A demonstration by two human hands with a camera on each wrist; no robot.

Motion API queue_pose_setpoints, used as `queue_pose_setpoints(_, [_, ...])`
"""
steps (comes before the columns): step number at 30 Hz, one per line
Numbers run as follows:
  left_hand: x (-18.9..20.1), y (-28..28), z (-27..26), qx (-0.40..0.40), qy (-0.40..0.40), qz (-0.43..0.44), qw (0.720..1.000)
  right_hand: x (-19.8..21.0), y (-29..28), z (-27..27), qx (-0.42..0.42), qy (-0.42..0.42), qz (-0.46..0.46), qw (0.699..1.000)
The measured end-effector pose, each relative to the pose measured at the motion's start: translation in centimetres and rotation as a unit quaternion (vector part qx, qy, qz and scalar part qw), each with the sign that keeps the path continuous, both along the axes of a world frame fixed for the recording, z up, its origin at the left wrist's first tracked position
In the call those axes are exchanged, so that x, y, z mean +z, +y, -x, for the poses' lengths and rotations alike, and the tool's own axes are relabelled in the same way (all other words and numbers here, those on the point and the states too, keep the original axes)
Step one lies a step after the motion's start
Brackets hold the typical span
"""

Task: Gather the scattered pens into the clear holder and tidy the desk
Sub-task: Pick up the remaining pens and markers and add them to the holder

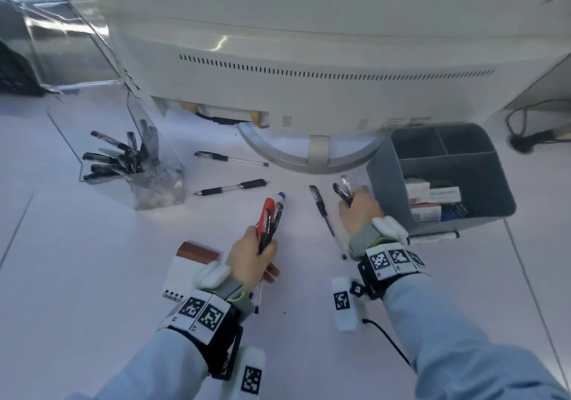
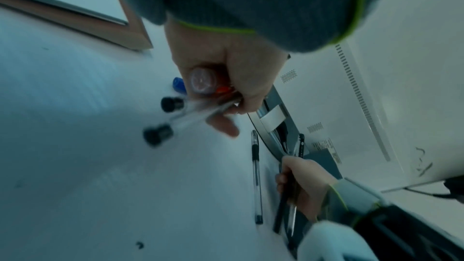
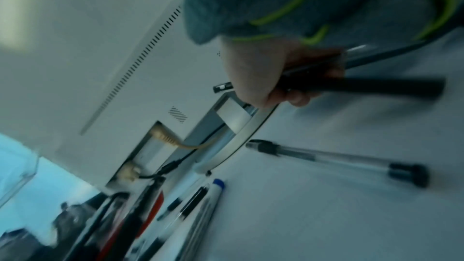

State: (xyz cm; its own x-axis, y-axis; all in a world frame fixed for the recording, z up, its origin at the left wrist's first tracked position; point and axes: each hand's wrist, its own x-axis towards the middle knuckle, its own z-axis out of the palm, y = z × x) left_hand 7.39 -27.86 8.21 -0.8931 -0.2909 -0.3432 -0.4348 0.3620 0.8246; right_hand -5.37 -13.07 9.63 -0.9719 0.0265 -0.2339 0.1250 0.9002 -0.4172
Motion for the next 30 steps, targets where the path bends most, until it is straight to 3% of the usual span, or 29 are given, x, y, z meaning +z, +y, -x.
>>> queue_pose_setpoints(7, [1.8, -4.6, 2.8, 0.001, 0.033, 0.243, 0.97, -1.5, -1.8, -1.5, 0.136, -0.073, -0.061, 0.986])
queue_pose_setpoints(10, [2.0, -6.5, 4.8, -0.025, 0.055, 0.321, 0.945, -1.2, -1.7, -1.9, 0.129, -0.06, -0.018, 0.99])
queue_pose_setpoints(13, [1.5, -6.7, 6.0, -0.095, 0.063, 0.321, 0.94, -0.8, -1.5, -2.0, 0.055, -0.041, 0.09, 0.994])
queue_pose_setpoints(15, [1.3, -6.6, 6.4, -0.085, 0.065, 0.306, 0.946, -0.1, -1.6, -1.5, 0.042, -0.037, 0.148, 0.987])
queue_pose_setpoints(20, [0.1, -6.0, 6.1, -0.036, 0.065, 0.266, 0.961, 1.5, -3.4, 0.4, 0.14, 0.038, 0.071, 0.987])
queue_pose_setpoints(23, [-0.3, -5.0, 5.0, -0.007, 0.058, 0.252, 0.966, 1.3, -5.1, 1.9, 0.172, 0.041, 0.013, 0.984])
queue_pose_setpoints(26, [0.0, -3.9, 4.1, -0.055, 0.054, 0.229, 0.97, 0.9, -5.9, 3.4, 0.201, 0.03, 0.005, 0.979])
queue_pose_setpoints(30, [0.4, -2.8, 3.2, -0.098, 0.069, 0.191, 0.974, 1.0, -4.9, 4.9, 0.252, 0.005, -0.121, 0.96])
